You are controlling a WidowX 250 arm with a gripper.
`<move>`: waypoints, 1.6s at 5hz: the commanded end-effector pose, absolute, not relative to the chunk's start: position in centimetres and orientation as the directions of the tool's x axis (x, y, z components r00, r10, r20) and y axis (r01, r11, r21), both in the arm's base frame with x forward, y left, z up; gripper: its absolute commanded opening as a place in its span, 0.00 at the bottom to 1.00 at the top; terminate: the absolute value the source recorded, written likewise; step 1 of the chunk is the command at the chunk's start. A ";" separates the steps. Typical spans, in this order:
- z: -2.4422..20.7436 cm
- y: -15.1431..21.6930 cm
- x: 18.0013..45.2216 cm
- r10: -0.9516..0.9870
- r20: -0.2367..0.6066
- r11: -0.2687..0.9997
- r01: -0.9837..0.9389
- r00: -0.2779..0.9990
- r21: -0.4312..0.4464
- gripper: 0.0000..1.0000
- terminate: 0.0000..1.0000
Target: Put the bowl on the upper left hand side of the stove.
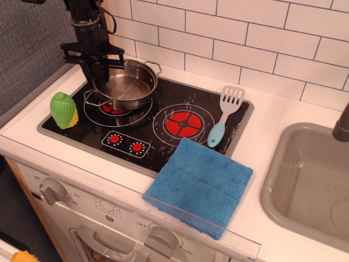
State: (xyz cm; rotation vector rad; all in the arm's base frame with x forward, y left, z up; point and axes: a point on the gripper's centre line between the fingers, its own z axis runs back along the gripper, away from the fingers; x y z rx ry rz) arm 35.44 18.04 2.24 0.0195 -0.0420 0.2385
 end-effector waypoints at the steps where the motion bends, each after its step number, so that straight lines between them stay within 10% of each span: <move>1: 3.3 19.0 35.7 0.250 0.104 0.967 -0.253 0.963 0.017 1.00 0.00; 4: 10.6 15.8 35.9 0.092 0.282 0.992 -0.112 0.955 0.053 1.00 0.00; 7: 10.5 12.1 36.6 -0.098 0.244 0.994 0.086 0.965 0.060 1.00 0.00; 8: 10.5 12.1 36.6 -0.098 0.244 0.994 0.086 0.965 0.060 1.00 1.00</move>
